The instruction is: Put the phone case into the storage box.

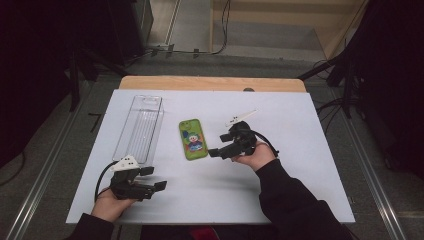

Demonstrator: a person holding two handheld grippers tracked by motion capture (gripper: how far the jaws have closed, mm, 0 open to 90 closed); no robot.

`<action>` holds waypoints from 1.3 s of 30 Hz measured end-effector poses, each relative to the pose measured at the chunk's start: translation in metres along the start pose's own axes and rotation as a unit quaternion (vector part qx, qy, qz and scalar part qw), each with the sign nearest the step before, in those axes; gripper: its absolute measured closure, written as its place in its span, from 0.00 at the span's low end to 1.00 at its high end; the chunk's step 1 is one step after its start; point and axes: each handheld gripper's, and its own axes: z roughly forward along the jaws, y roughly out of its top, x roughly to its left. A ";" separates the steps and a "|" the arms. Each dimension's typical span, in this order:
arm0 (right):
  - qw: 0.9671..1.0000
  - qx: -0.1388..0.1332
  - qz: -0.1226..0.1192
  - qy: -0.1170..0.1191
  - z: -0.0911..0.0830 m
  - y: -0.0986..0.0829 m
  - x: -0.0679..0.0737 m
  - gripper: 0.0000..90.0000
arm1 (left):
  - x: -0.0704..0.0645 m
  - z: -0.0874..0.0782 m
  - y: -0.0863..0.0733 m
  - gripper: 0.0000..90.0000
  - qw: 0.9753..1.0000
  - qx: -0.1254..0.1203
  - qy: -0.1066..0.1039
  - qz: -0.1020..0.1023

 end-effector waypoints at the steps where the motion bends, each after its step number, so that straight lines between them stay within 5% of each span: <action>1: 1.000 -0.001 -0.002 0.001 0.002 0.004 0.001 0.15 | 0.000 0.000 0.000 0.23 1.000 0.000 0.000 0.000; 4: 1.000 -0.003 -0.005 0.018 0.006 0.010 0.001 0.16 | 0.000 0.000 0.000 0.23 1.000 0.001 -0.002 -0.001; 39: 1.000 0.018 -0.014 0.018 0.059 0.059 0.004 0.34 | 0.000 0.000 0.000 0.23 1.000 0.001 -0.004 -0.002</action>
